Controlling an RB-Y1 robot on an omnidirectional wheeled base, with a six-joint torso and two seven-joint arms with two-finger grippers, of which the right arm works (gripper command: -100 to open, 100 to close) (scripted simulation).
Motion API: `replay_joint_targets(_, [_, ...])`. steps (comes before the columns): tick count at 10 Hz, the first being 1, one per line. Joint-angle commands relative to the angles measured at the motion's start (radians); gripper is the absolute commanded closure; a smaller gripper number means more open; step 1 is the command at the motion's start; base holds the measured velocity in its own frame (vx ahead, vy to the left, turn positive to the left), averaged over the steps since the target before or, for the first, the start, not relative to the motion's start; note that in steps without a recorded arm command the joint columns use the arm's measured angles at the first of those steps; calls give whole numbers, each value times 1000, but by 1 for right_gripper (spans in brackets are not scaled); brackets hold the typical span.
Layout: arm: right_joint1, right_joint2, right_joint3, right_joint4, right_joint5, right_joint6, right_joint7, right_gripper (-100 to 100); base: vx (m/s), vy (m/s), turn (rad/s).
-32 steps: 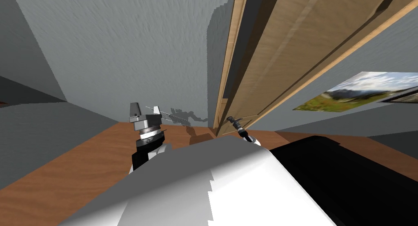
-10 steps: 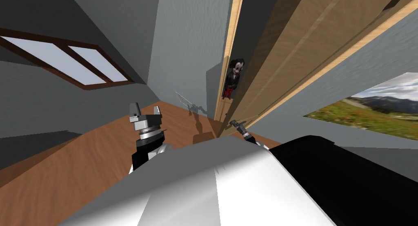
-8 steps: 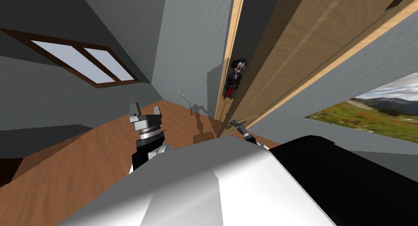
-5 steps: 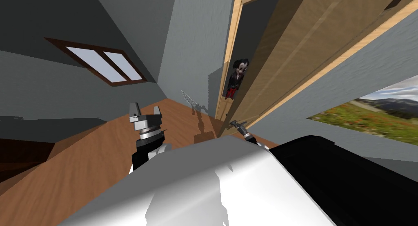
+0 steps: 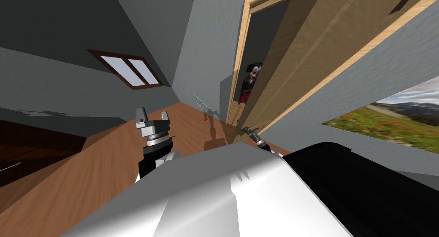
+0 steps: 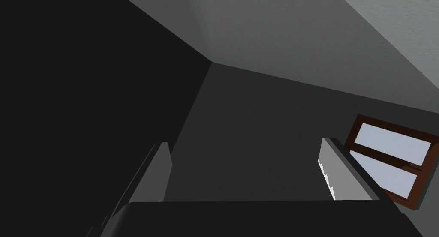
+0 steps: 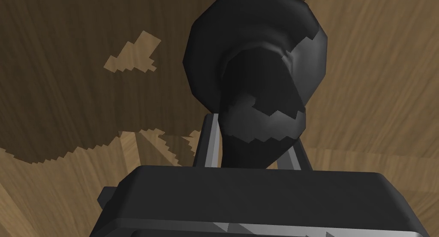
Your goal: Pull the door open
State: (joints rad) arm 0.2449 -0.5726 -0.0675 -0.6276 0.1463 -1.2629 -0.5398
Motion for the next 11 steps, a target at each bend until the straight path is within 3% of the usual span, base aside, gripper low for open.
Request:
replay_joint_targets(1, [-3,-2,-1,7,1,-6,-1,100,-131,-49,118])
replay_joint_targets(11, [-25,-16,-5,62,12,-51,-7,100,-197,-78,156])
